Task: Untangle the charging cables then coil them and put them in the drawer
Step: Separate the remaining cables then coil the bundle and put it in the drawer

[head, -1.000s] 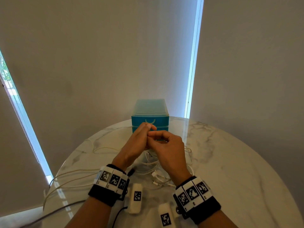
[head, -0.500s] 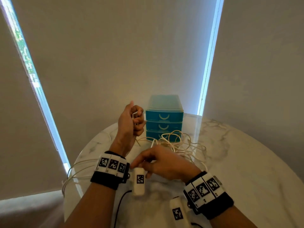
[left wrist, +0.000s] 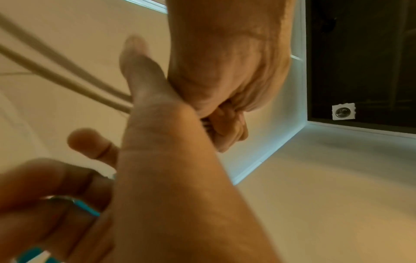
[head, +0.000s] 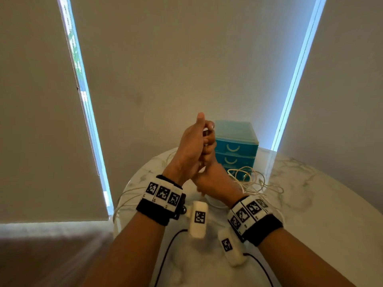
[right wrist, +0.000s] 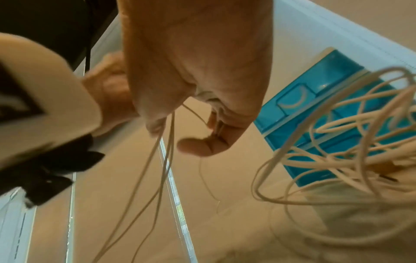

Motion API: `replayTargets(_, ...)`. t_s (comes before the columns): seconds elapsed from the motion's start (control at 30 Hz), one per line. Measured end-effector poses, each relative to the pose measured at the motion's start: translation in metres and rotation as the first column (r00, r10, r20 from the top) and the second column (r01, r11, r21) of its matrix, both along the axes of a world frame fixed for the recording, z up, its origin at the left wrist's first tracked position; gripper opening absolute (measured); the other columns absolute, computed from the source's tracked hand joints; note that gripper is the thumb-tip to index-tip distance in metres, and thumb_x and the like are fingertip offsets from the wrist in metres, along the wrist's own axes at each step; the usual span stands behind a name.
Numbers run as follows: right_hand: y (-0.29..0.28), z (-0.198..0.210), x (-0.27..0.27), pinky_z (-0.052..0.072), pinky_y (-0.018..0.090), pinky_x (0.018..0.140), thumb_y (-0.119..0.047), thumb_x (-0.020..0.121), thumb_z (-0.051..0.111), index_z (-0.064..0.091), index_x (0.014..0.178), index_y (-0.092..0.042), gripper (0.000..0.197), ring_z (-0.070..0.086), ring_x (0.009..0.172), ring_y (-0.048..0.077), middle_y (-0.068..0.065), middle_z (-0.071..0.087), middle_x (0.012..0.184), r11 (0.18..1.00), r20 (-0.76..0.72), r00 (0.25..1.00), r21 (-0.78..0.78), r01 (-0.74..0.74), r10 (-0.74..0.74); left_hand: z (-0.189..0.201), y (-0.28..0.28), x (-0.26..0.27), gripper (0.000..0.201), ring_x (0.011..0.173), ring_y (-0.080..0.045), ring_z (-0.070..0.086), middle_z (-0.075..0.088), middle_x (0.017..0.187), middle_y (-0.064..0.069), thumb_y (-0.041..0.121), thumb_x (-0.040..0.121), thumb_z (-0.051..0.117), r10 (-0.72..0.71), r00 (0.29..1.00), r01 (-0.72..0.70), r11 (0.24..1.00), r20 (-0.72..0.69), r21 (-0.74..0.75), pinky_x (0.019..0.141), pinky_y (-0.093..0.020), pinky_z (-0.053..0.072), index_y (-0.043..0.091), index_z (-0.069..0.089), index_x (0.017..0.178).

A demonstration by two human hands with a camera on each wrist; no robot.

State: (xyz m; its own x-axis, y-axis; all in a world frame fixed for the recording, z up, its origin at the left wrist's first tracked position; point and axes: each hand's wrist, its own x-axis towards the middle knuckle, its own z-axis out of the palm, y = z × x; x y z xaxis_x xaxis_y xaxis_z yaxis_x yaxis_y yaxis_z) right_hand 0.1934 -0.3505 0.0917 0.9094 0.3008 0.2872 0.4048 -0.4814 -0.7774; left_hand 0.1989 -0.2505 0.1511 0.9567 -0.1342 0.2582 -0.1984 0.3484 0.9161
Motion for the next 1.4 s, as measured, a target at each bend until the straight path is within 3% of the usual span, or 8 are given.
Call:
replayTargets(0.07, 0.010, -0.001, 0.005, 0.051, 0.039, 0.068, -0.023, 0.104, 0.065, 0.060, 0.100, -0.024, 0.006, 0.062, 0.068, 0.009, -0.005, 0.068, 0.084, 0.994, 0.138, 0.989, -0.093, 0.060, -0.047, 0.012, 0.012, -0.012, 0.049, 0.053, -0.012, 0.017, 0.029, 0.064, 0.004, 0.057, 0.113, 0.036, -0.017, 1.000, 0.016, 0.999, 0.017, 0.048, 0.046, -0.025, 0.011, 0.025, 0.049, 0.079)
replayTargets(0.17, 0.034, 0.005, 0.003, 0.059, 0.043, 0.077, -0.051, 0.107, 0.055, 0.076, 0.084, -0.029, 0.038, 0.071, 0.075, 0.018, 0.003, 0.078, 0.086, 0.974, 0.095, 0.994, -0.224, -0.028, 0.051, 0.031, 0.045, -0.028, 0.050, 0.049, -0.012, 0.021, 0.032, 0.060, 0.006, 0.054, 0.113, 0.041, 0.074, 0.992, -0.092, 0.978, 0.099, 0.187, 0.044, -0.025, 0.016, 0.026, 0.046, 0.072)
replayTargets(0.33, 0.065, 0.007, -0.003, 0.064, 0.032, 0.061, -0.052, 0.099, 0.071, 0.043, 0.152, -0.036, 0.062, 0.078, 0.069, 0.020, 0.000, 0.079, 0.100, 0.918, -0.195, 0.951, -0.272, -0.287, 0.240, 0.048, 0.134, -0.050, 0.047, 0.048, -0.012, 0.024, 0.035, 0.058, 0.007, 0.046, 0.113, 0.045, 0.312, 0.932, -0.350, 0.907, 0.184, 0.235, 0.045, -0.028, 0.020, 0.025, 0.051, 0.072)
replayTargets(0.5, 0.099, 0.026, -0.008, 0.063, 0.026, 0.063, -0.039, 0.104, 0.068, 0.074, 0.123, -0.022, 0.026, 0.078, 0.077, 0.021, -0.002, 0.082, 0.097, 0.955, -0.133, 0.963, -0.154, -0.253, 0.234, 0.014, 0.209, -0.068, 0.041, 0.050, -0.012, 0.018, 0.028, 0.059, 0.008, 0.037, 0.114, 0.046, 0.438, 0.897, -0.442, 0.889, 0.059, 0.117, 0.042, -0.026, 0.019, 0.024, 0.049, 0.075)
replayTargets(0.73, 0.211, 0.007, -0.038, 0.063, 0.026, 0.062, -0.035, 0.106, 0.068, 0.075, 0.112, -0.022, 0.016, 0.077, 0.070, 0.015, -0.004, 0.081, 0.085, 0.927, -0.164, 0.924, -0.094, -0.362, 0.344, -0.069, 0.279, -0.102, 0.035, 0.052, -0.014, 0.021, 0.032, 0.063, 0.003, 0.037, 0.111, 0.049, 0.578, 0.809, -0.559, 0.813, -0.106, 0.163, 0.046, -0.028, 0.018, 0.023, 0.053, 0.079)
replayTargets(1.0, 0.295, -0.047, -0.063, 0.062, 0.025, 0.063, -0.032, 0.105, 0.069, 0.075, 0.111, -0.017, 0.018, 0.078, 0.072, 0.015, -0.003, 0.083, 0.089, 0.786, -0.340, 0.783, -0.167, -0.596, 0.522, -0.312, 0.389, -0.157, 0.033, 0.047, -0.010, 0.030, 0.040, 0.057, 0.010, 0.039, 0.109, 0.052, 0.641, 0.462, -0.702, 0.687, -0.613, 0.189, 0.039, -0.023, 0.026, 0.027, 0.049, 0.078)
replayTargets(1.23, 0.368, -0.082, -0.039, 0.061, 0.026, 0.066, -0.038, 0.104, 0.068, 0.077, 0.109, -0.021, 0.020, 0.079, 0.073, 0.014, -0.006, 0.082, 0.089, 0.651, -0.415, 0.710, -0.300, -0.697, 0.569, -0.538, 0.445, -0.221, 0.039, 0.064, -0.025, 0.057, 0.061, 0.078, -0.013, 0.030, 0.110, 0.057, 0.625, -0.037, -0.463, 0.680, -0.780, 0.568, 0.064, -0.035, 0.040, 0.006, 0.063, 0.080)
replayTargets(1.4, 0.389, -0.117, -0.025, 0.064, 0.029, 0.061, -0.054, 0.091, 0.064, 0.079, 0.104, -0.033, 0.029, 0.079, 0.072, 0.013, -0.010, 0.081, 0.090, 0.510, -0.471, 0.654, -0.409, -0.757, 0.592, -0.626, 0.483, -0.241, 0.030, 0.067, -0.026, 0.051, 0.052, 0.069, -0.007, 0.017, 0.111, 0.053, 0.765, -0.071, -0.253, 0.607, -0.640, 0.754, 0.056, -0.031, 0.037, 0.003, 0.056, 0.085)
